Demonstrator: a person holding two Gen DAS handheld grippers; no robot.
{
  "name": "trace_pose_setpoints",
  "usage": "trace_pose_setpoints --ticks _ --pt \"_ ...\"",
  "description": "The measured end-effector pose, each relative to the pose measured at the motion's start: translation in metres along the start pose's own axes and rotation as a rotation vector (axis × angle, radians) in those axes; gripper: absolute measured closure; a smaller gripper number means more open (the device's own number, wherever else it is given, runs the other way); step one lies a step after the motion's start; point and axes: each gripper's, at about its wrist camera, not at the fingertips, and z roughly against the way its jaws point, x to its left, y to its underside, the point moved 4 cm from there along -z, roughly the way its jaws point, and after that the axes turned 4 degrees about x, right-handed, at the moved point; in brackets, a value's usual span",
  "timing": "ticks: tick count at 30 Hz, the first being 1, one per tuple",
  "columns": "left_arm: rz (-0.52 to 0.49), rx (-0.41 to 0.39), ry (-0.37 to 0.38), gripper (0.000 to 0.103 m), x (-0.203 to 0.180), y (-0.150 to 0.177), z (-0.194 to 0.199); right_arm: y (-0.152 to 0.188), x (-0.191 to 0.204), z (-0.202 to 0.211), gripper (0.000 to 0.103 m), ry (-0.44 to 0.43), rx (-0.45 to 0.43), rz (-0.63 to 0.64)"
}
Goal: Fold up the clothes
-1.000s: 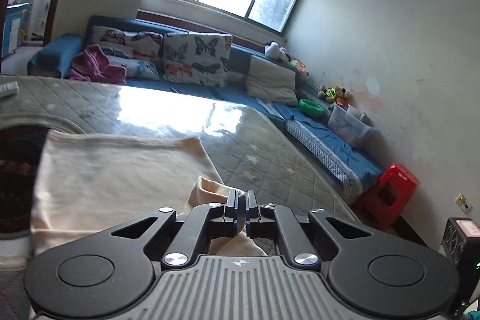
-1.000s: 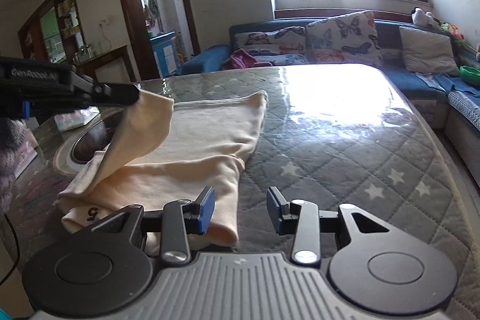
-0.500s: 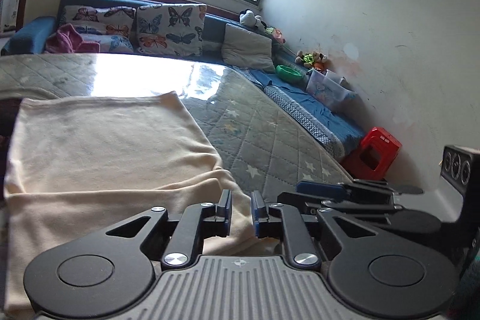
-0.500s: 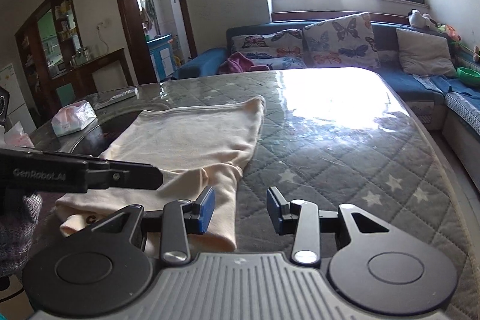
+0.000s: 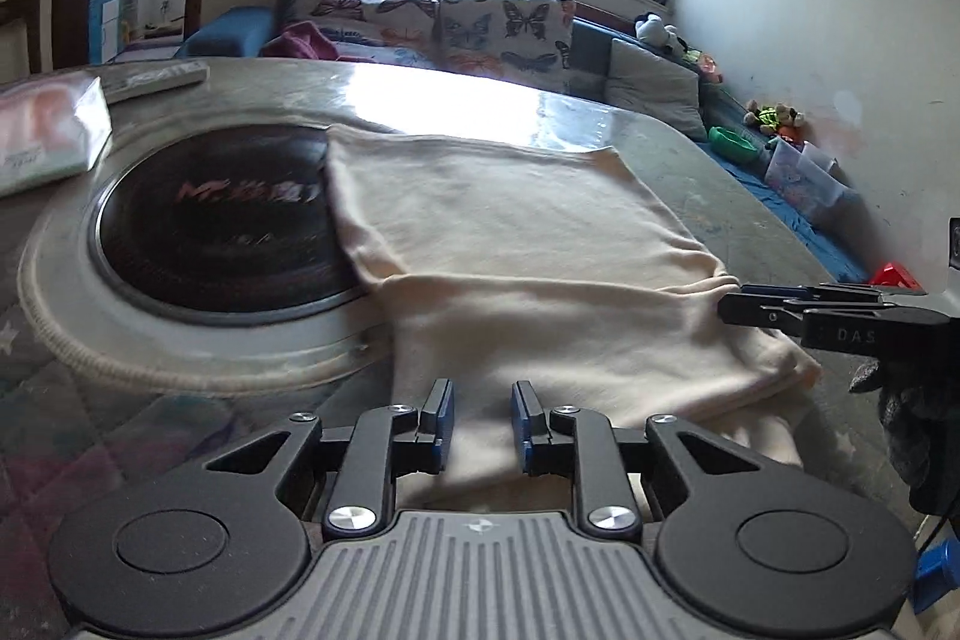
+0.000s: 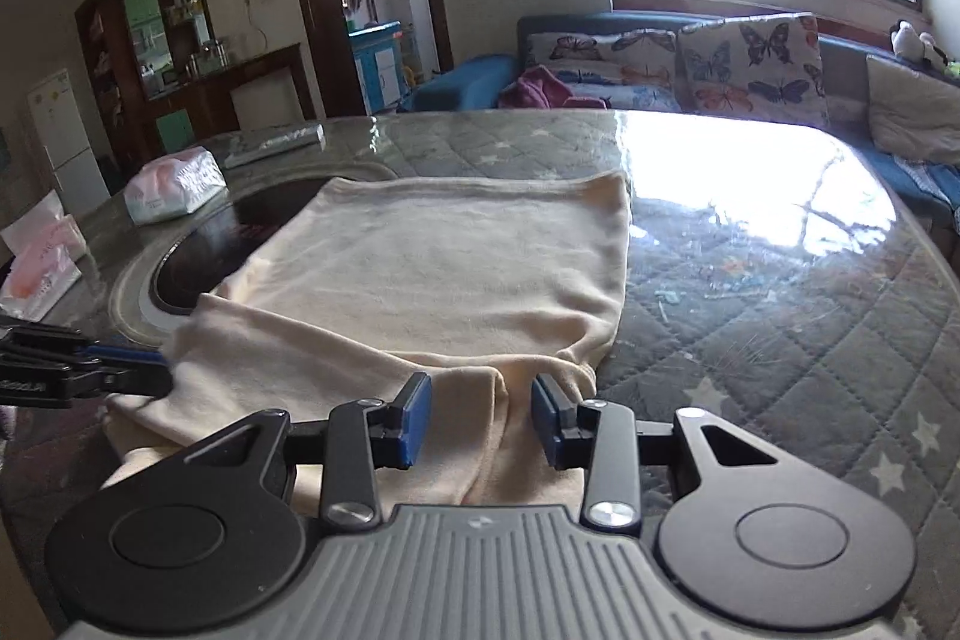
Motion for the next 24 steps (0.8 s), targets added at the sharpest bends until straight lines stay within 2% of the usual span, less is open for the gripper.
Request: trace_pose_setpoints --ticks 5,8,12,20,24 --pt "-0.019 -0.006 0.012 0.08 0.0 0.001 0.003 0.0 0.007 -0.001 0.094 0.044 -0.013 0.049" --pt "-0.026 -0.008 0.02 0.08 -0.002 -0.002 0.003 -0.005 0.011 0.003 0.099 0.096 -0.045 0.094" --pt "-0.041 -0.004 0.014 0.08 -0.003 -0.004 0.0 -0.007 0.004 0.0 0.099 0.111 -0.031 0.075" --pt "-0.131 -0.047 0.023 0.079 -0.019 -0.029 -0.007 -0.004 -0.006 0.015 0.081 0.006 -0.04 0.023" --pt "-0.181 -0.03 0.039 0.079 -0.029 -0.034 -0.023 -0.002 -0.008 0.003 0.078 0.006 -0.013 0.03"
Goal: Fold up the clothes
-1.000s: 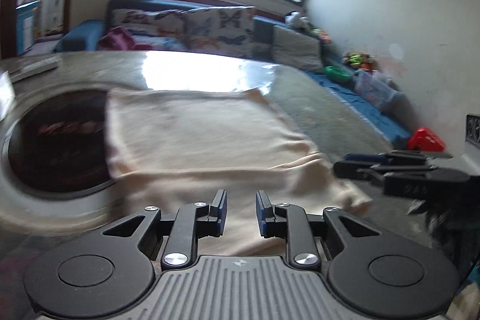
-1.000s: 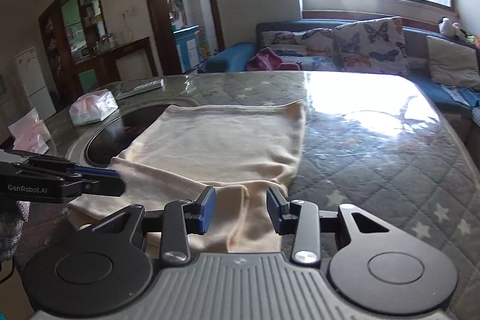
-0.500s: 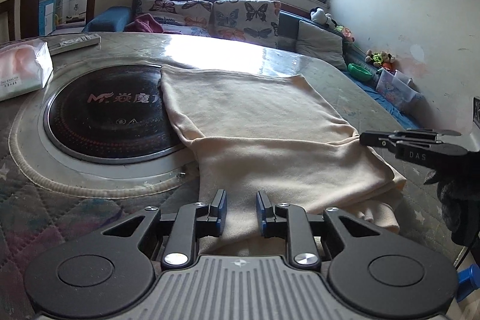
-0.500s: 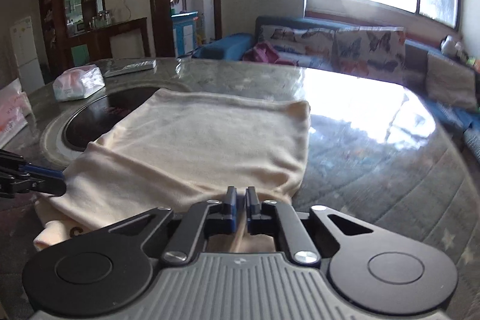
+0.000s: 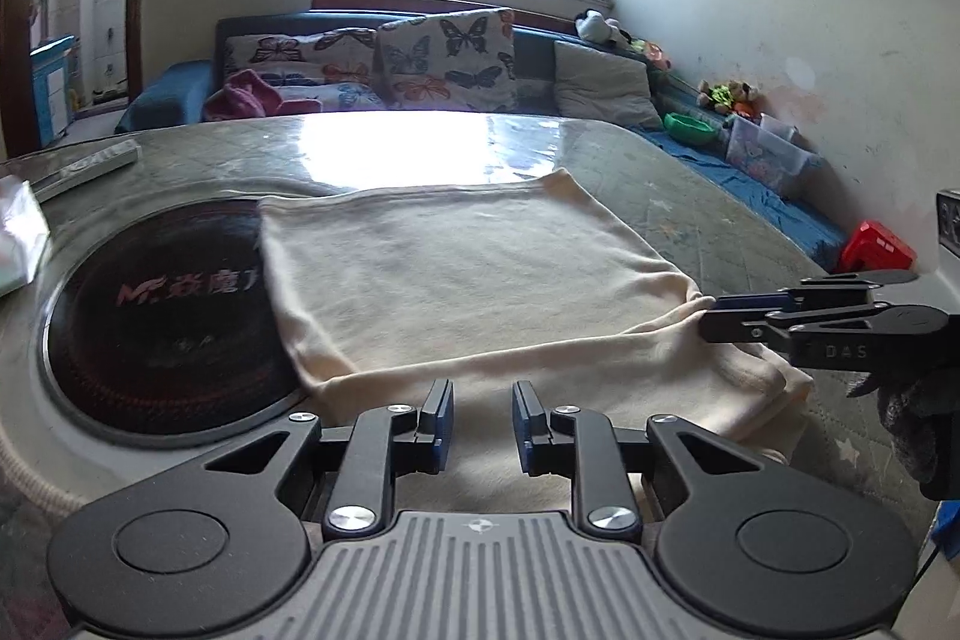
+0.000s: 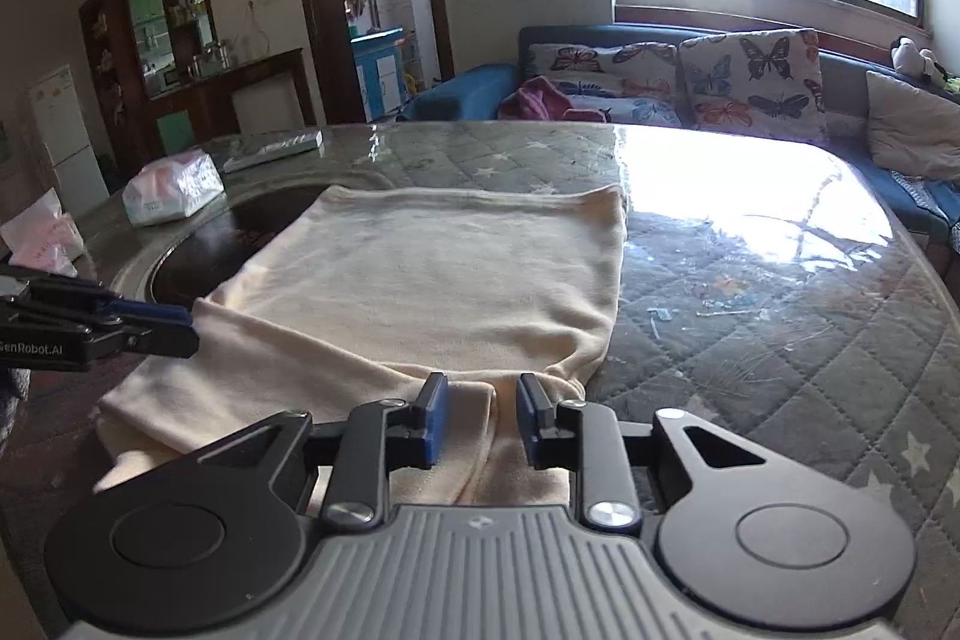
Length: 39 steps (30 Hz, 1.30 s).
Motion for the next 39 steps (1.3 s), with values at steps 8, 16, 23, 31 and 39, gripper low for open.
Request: trace_pose_setpoints --ticks 8,16,23,31,39 --pt "-0.014 0.003 -0.038 0.08 0.001 -0.002 -0.012 -0.008 0.016 0.009 0.099 0.05 -0.061 0.096" --pt "0.012 0.008 -0.074 0.079 0.01 0.001 -0.008 -0.003 0.011 -0.004 0.094 0.093 -0.035 0.087" --pt "-0.04 -0.015 -0.009 0.079 -0.015 0.002 0.002 -0.002 0.03 0.022 0.087 0.006 -0.051 0.14" --pt "-0.107 0.022 0.038 0.075 -0.043 0.021 -0.004 0.024 0.041 0.023 0.078 -0.005 0.014 0.183" --pt "-0.094 0.014 0.025 0.073 -0.038 0.025 0.005 0.011 0.041 0.029 0.076 0.002 -0.02 0.193"
